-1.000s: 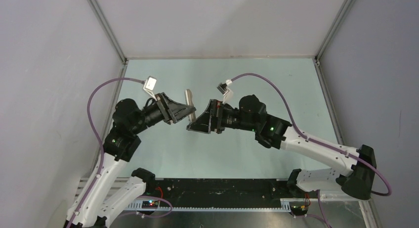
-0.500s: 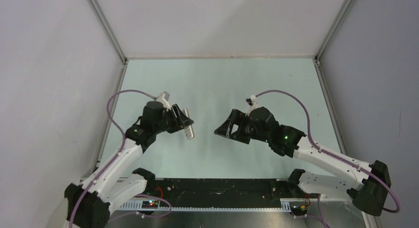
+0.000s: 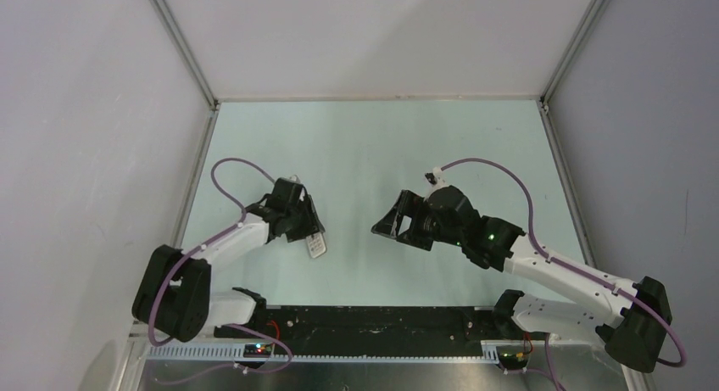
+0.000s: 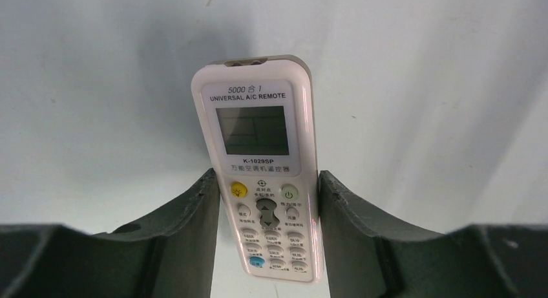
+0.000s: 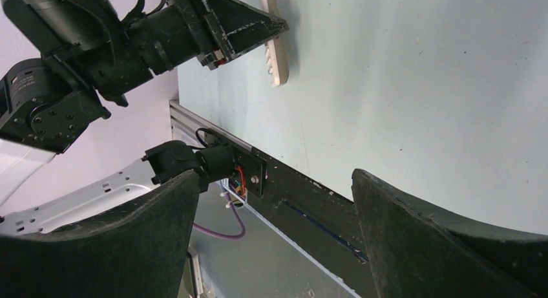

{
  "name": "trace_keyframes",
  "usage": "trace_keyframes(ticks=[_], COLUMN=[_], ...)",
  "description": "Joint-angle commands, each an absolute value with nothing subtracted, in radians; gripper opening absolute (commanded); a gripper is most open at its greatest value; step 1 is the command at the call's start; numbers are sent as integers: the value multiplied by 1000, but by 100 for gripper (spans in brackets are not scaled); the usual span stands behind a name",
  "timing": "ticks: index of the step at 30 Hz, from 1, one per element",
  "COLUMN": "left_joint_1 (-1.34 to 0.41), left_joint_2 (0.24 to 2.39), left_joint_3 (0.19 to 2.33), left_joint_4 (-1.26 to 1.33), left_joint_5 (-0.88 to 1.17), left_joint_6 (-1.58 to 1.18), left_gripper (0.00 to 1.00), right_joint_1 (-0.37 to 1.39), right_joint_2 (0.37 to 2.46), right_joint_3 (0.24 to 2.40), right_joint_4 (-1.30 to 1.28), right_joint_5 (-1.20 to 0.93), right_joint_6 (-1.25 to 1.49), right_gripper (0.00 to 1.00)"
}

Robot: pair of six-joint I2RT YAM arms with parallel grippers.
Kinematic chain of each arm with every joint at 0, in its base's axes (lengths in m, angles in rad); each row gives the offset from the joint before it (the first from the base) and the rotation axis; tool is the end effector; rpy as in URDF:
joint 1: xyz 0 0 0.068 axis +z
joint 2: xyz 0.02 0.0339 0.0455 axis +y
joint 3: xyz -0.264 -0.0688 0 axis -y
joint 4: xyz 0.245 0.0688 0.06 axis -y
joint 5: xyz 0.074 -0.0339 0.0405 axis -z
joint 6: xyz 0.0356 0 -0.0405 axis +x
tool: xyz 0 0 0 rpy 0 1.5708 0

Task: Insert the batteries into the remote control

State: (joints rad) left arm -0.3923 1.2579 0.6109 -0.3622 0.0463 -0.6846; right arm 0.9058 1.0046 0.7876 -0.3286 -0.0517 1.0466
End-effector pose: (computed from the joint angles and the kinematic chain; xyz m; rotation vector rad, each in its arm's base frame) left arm 0.2107 -0.0890 0.1721 -0.3681 2.6220 -0.4442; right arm 0.1369 0.1776 0.2853 0.1320 2.3612 1.1366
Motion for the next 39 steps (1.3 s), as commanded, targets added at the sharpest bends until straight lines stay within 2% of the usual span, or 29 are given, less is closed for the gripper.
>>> trace_keyframes(ticks=[1, 7, 11, 13, 16, 23, 26, 31, 32, 33, 35, 39], left_joint_1=[-398, -404, -408, -410, -414, -420, -421, -423, -425, -427, -428, -430], left_joint_2=[1301, 1400, 1439, 1439, 1417, 1309, 1202, 953, 858, 809, 600, 356], left_joint_3=[635, 649, 651, 650, 647, 652, 648, 655, 655, 655, 657, 696], left_joint_4=[-337, -337, -338, -338, -338, -392, -444, -537, -549, -553, -569, -612], left_joint_5=[-34, -63, -73, -73, -82, -147, -177, -144, -139, -138, -153, -185], left_joint_6=[-658, -651, -651, -651, -646, -632, -628, -626, -623, -615, -598, -545], left_gripper=[8, 18, 30, 38, 57, 81, 97, 100, 100, 100, 100, 100], right_joint_1=[900, 900, 894, 892, 889, 885, 877, 846, 841, 831, 818, 809], right_joint_2=[993, 985, 997, 1004, 1007, 982, 954, 904, 896, 877, 848, 804], right_joint_3=[788, 788, 788, 788, 788, 788, 790, 790, 791, 794, 808, 862], right_joint_4=[-331, -335, -333, -334, -342, -373, -390, -475, -489, -513, -560, -647], right_joint_5=[-52, -40, -43, -51, -43, -8, -1, 63, 70, 87, 126, 220], right_joint_6=[1050, 1053, 1053, 1057, 1059, 1067, 1067, 1047, 1043, 1027, 1010, 975], right_gripper=[91, 91, 91, 91, 91, 91, 91, 91, 97, 98, 99, 99])
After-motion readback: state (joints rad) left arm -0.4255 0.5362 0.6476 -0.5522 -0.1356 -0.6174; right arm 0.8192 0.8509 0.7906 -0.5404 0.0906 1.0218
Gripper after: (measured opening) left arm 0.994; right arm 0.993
